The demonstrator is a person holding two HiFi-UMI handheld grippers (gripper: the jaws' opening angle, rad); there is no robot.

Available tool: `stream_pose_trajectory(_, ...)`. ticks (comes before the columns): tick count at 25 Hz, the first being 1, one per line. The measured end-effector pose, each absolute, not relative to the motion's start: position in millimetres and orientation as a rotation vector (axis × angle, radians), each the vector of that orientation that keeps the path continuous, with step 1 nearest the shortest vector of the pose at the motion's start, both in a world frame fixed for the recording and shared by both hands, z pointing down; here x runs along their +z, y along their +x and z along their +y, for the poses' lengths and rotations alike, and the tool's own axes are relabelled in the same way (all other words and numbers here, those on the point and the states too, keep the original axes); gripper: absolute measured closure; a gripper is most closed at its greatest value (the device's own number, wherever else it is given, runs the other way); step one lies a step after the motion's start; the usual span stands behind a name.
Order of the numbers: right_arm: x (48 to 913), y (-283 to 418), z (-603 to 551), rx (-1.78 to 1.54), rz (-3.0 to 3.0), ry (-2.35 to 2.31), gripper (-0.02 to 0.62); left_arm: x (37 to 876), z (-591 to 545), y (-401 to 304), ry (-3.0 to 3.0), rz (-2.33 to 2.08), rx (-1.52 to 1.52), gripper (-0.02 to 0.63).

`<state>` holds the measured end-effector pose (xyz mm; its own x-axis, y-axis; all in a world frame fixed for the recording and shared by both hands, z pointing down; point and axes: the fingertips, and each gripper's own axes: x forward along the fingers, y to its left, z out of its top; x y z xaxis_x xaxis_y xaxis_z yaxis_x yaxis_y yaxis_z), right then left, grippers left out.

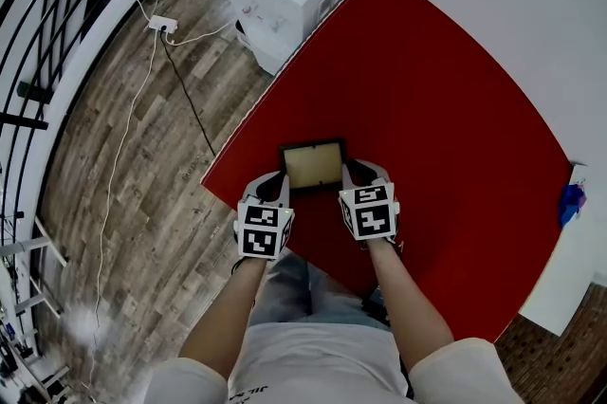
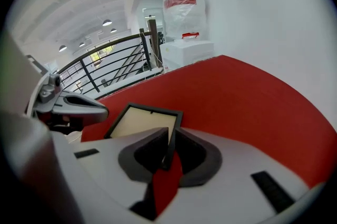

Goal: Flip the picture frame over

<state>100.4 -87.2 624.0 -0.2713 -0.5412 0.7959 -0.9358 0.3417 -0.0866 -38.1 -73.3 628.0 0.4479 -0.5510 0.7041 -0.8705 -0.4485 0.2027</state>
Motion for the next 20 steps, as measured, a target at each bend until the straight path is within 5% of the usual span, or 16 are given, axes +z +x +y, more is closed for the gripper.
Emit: stream_pose_trajectory(20, 507, 53, 5, 0.664, -2.063, 1.313, 0.591, 518, 17, -64, 2.052, -1.376, 0.601, 0.600)
